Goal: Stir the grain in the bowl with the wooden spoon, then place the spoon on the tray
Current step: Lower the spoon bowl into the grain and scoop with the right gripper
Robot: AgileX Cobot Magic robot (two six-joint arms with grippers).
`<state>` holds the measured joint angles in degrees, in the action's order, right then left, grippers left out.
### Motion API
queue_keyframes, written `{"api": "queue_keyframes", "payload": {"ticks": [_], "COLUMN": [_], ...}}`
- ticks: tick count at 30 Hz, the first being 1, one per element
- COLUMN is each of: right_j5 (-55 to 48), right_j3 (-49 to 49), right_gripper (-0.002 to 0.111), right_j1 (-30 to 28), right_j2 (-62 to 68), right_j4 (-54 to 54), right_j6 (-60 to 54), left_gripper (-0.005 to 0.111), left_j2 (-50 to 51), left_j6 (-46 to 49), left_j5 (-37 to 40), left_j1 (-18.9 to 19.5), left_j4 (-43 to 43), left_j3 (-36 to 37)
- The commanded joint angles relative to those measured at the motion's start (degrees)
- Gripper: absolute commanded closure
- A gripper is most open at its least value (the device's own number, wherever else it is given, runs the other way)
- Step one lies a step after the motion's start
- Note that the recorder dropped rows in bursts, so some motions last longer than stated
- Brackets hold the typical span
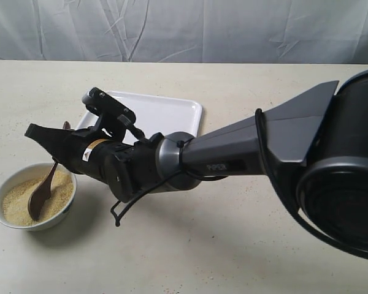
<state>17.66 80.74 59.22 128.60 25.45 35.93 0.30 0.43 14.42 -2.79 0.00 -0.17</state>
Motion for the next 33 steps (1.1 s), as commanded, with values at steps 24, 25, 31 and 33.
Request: {"api": "queue_keyframes", "payload": {"ticks": [24, 25, 31, 33], "right_j5": [-17.7, -20.4, -41.9, -50.0], "right_j3": [-0.1, -0.1, 1.0, 1.4], "right_gripper": [0.048, 0.048, 0.053, 0.067], "right_j1": [-2.5, -3.3, -10.9, -14.0], "right_j2": [-5.2, -6.4, -14.4, -15.5], "right_j4": [0.3, 0.3, 1.2, 9.0], "right_j6": [-0.4, -0.4, -14.4, -28.6], "left_gripper": [0.107, 0.107, 0.107, 0.107], "left_j2": [-0.3, -0.3, -0.3, -0.3], "left_j6": [0.0, 0.0, 0.0, 0.0], "left_j5": [-0.8, -0.8, -0.8, -0.8], "left_j1": [-0.2, -0.2, -0.2, -0.2], "left_j4": [0.0, 0.0, 0.0, 0.0], "left_j3": [0.2, 0.2, 0.2, 0.2]}}
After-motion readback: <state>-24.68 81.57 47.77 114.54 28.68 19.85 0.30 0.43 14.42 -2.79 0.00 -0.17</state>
